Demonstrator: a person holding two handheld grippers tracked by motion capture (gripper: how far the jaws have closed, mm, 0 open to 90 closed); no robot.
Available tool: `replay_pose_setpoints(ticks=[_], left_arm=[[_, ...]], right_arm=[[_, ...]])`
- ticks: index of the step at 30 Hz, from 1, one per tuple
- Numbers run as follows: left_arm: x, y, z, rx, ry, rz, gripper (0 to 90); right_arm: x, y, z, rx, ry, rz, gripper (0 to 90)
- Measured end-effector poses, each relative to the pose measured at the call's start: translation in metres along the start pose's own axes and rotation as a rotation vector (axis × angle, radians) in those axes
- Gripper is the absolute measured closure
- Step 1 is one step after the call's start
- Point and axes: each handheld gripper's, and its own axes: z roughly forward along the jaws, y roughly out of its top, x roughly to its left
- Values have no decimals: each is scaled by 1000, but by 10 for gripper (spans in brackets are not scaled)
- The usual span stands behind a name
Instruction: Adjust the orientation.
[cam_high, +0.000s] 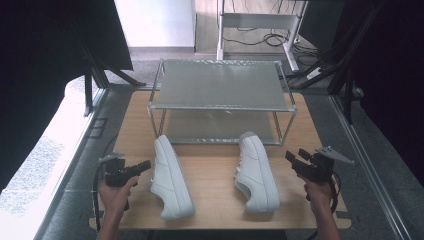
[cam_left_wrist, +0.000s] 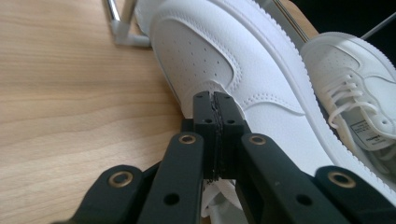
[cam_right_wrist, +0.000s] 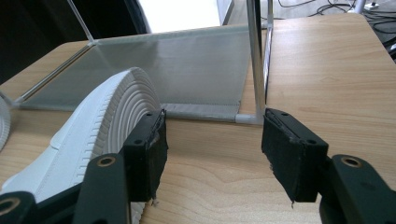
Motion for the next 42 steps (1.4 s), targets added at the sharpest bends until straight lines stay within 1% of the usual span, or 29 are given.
replay_pose_setpoints(ticks=[3, 6, 10, 12, 15, 18, 20, 22, 23, 25, 27, 29, 33, 36, 39, 42], left_arm=[[-2, -1, 3, 12, 1, 11, 895], [-4, -1, 4, 20, -3, 18, 895], [-6, -1, 5, 18, -10, 27, 897], [-8, -1, 6, 14, -8, 30, 896], [-11, 0, 7, 9, -13, 38, 896], [-14, 1, 8, 5, -4, 51, 897], [-16, 2, 8, 0, -7, 53, 896], [-18, 4, 8, -6, 9, 62, 891], [-18, 5, 7, -10, 7, 65, 889], [-20, 7, 7, -9, 14, 73, 891], [-21, 8, 8, -13, 6, 66, 892], [-22, 9, 9, -14, 11, 69, 894], [-24, 11, 11, -19, 7, 72, 896], [-30, 15, 13, -18, 21, 99, 896], [-37, 21, 18, -20, 12, 118, 895], [-46, 26, 23, -22, 4, 130, 896]], right_arm=[[1, -1, 0, -7, -18, 1, 408], [-1, -2, -1, -11, -16, 24, 408], [-1, -5, 0, -7, -23, 34, 410], [-1, -6, 1, -3, -24, 38, 412], [1, -6, 2, -1, -24, 34, 412], [2, -6, 4, 1, -19, 33, 411], [4, -7, 4, 7, -18, 29, 413], [5, -7, 5, 8, -15, 26, 414], [5, -8, 4, 8, -13, 27, 414], [6, -8, 4, 5, -10, 32, 414], [7, -8, 4, 7, -8, 29, 412], [7, -8, 4, 6, -8, 29, 412], [5, -8, 4, -2, -3, 33, 411], [6, -8, 3, -10, 0, 41, 411], [7, -7, 4, -10, 1, 35, 410], [7, -7, 3, -18, 4, 40, 410]])
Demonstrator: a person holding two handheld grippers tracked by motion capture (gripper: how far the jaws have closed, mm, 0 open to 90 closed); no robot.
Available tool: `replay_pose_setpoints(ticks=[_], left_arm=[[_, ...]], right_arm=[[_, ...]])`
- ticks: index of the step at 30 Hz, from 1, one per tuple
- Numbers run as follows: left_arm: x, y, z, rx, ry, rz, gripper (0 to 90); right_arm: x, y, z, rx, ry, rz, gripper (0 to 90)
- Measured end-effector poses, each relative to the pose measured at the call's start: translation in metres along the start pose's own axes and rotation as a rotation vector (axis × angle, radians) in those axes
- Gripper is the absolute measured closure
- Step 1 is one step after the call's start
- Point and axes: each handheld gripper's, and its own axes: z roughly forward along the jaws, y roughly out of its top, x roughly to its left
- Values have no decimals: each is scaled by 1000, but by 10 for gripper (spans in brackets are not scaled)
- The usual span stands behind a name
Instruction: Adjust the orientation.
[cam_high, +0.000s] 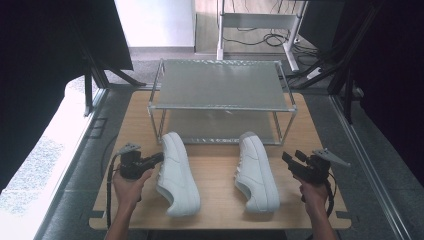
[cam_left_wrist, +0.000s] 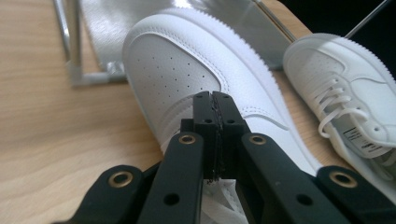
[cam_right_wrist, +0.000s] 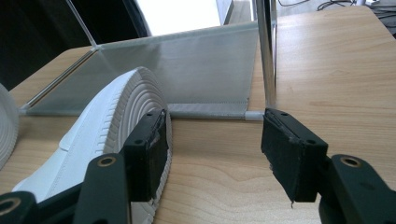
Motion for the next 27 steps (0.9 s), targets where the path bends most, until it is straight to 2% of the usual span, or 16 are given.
replay_pose_setpoints(ticks=[5, 7, 11, 12, 14, 16, 21, 27], left_arm=[[-22, 14, 17, 11, 6, 49, 883], [-31, 19, 31, 31, -12, 64, 876], [-47, 22, 71, 125, -25, 104, 884], [-50, 23, 77, 129, -25, 109, 888], [-55, 25, 84, 138, -50, 110, 892], [-60, 28, 82, 131, -53, 123, 896], [-69, 30, 62, 100, -88, 141, 900], [-90, 17, 49, 95, -151, 188, 900]], right_arm=[[-2, 0, -2, -11, 6, -3, 407], [-2, 0, -2, -12, 5, -3, 407], [-4, -1, -2, -8, 4, -1, 407], [-4, -1, -2, -6, 3, -2, 407], [-5, -1, -3, -4, -1, -6, 407], [-6, -1, -4, -5, -4, -6, 407], [-6, -1, -4, -3, 1, -1, 411], [1, -1, -4, 4, 9, -30, 413]])
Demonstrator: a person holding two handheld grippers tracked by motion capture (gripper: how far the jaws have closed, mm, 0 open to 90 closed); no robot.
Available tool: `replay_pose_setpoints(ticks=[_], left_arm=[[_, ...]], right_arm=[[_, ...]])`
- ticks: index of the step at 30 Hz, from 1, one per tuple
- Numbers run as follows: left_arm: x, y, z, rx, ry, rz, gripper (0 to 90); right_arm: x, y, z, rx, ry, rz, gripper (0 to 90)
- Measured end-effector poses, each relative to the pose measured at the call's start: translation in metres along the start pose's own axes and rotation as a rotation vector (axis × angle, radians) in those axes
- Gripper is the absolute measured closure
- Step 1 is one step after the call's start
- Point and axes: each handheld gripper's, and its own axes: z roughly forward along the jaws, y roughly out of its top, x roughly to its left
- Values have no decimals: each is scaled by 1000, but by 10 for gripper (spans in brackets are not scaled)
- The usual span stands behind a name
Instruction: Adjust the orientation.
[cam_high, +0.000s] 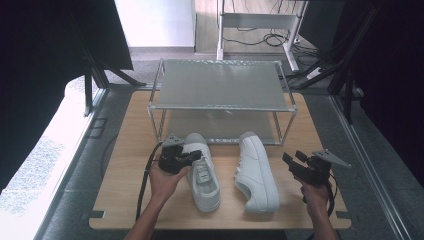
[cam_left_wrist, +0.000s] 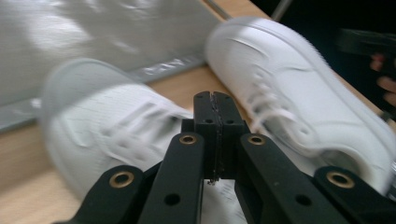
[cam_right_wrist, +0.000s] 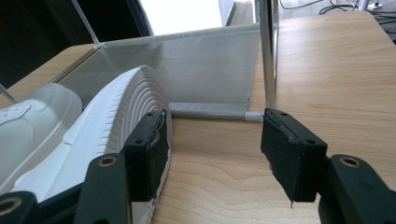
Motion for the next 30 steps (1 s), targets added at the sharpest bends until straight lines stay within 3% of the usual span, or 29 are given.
replay_pose_setpoints(ticks=[4, 9, 15, 17, 22, 30], left_arm=[[-13, -11, 4, 21, -46, -2, 900], [-23, -26, 8, 86, -35, 19, 900], [-16, -40, 14, 136, -4, 5, 900], [-14, -42, 13, 132, -15, -1, 900], [-13, -45, 8, 134, -1, 13, 900], [-7, -51, -7, 137, 62, 14, 900]], right_arm=[[1, -2, 1, 11, 0, -4, 413], [1, -2, 0, 12, 1, -5, 413], [1, -4, 3, 24, 7, -7, 413], [2, -4, 3, 26, 9, -11, 413], [3, -5, 3, 31, 11, -13, 413], [4, -5, 4, 45, 17, -31, 410]])
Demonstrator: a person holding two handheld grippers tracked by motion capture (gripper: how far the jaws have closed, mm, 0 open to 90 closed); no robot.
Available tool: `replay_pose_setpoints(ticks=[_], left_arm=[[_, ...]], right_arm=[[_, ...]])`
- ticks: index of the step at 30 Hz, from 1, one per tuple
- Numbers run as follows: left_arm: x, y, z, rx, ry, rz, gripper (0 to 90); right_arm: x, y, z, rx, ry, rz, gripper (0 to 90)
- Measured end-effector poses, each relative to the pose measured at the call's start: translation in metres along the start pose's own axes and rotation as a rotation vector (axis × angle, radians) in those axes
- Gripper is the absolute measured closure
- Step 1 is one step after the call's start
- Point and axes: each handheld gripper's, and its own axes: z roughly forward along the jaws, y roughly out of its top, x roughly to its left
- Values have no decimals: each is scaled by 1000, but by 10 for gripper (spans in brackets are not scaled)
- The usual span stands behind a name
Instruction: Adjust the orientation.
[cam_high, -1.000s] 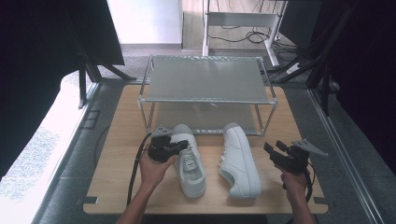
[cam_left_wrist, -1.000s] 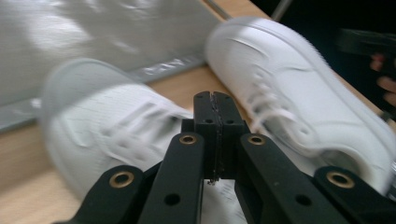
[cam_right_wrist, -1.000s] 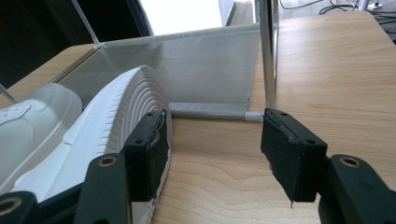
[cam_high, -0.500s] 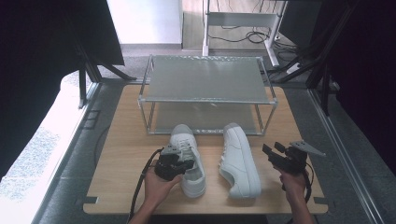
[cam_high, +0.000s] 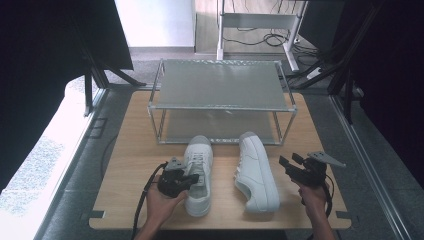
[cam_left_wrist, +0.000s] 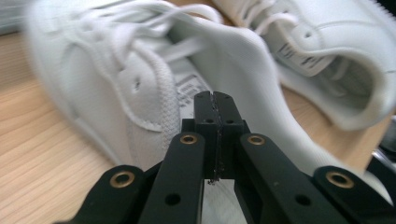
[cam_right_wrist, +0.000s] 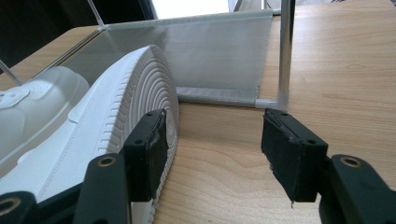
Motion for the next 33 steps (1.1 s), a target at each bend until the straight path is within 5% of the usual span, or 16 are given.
replay_pose_setpoints(ticks=[12, 16, 20, 25, 33], left_arm=[[14, -2, -12, -6, -27, -28, 900], [13, 3, -20, -40, -99, -28, 822], [16, 10, -37, -128, -118, -14, 739], [31, 15, -48, -210, -30, -31, 563], [46, 16, -56, -254, -12, -42, 421]], right_arm=[[-6, 2, -4, -10, -8, 12, 411], [-5, 1, -4, -6, -5, 8, 411], [-2, 2, -5, -6, -2, -6, 419], [5, 3, -3, -11, 11, -19, 449], [27, 12, -11, -29, 39, -127, 581]])
